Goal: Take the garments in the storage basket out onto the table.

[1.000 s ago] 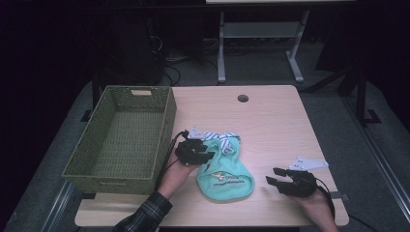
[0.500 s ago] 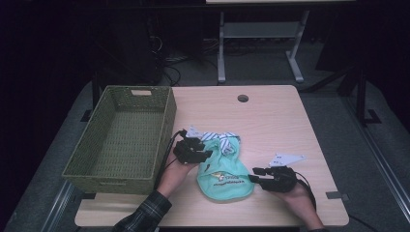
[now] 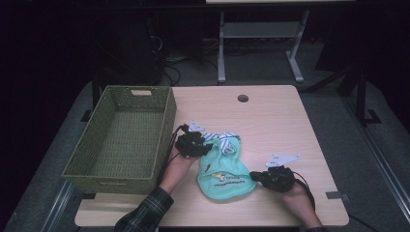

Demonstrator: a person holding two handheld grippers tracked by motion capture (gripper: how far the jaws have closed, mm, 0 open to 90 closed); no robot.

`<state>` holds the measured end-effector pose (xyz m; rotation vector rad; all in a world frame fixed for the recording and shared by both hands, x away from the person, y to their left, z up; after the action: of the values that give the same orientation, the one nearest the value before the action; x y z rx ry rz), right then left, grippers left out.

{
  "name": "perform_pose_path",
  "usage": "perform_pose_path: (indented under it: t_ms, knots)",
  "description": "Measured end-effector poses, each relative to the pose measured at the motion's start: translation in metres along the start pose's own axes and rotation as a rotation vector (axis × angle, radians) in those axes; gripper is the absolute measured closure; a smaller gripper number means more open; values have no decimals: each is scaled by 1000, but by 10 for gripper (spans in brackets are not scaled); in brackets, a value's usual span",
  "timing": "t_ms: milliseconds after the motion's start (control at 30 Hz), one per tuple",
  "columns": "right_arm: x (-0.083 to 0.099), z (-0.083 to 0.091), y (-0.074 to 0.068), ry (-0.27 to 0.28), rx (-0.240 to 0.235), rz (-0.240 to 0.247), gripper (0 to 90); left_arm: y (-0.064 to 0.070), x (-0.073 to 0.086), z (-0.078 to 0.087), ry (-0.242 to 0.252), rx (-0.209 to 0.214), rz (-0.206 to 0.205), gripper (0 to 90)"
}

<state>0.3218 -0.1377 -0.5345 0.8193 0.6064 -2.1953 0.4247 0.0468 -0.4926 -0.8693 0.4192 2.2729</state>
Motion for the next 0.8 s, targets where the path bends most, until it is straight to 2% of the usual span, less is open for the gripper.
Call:
perform_pose_path:
  t_ms: [100,167,300,367,433,500,600,667,700,800]
  knots:
    - [2,2,4,5,7,6,872,-6,-5,-6,3,-11,22,558]
    - [5,5,6,-2,11,-8,872,-8,-7,-12,4,-17,31,545]
    - [7,10,10,6,18,-15,873,-14,-1,-23,-30,-39,43,504]
    - [9,12,12,3,26,-14,876,-17,1,-26,-40,-35,59,474]
    - [11,13,13,-1,30,-19,876,-17,3,-31,-48,-15,79,455]
    - [12,15,14,-1,33,-22,878,-16,6,-38,-71,-5,69,457]
    - [12,16,14,-2,34,-19,879,-14,10,-47,-94,-10,56,538]
    - [13,16,14,-3,36,-18,882,-14,12,-51,-107,-25,22,626]
    - [14,17,15,-4,39,-19,882,-15,11,-51,-107,-32,9,642]
    - [15,20,16,0,44,-20,885,-14,9,-53,-111,-34,6,674]
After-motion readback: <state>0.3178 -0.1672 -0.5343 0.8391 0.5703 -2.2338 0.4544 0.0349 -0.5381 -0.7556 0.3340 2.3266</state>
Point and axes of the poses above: each handheld gripper's, and its own axes: z roughly backward along the jaws, x roughly out of its underside, y roughly to its right, the point moved 10 cm from there along -z, roughly forward along the jaws, and after that the axes turned 3 degrees about -y, right-handed, at the moved point
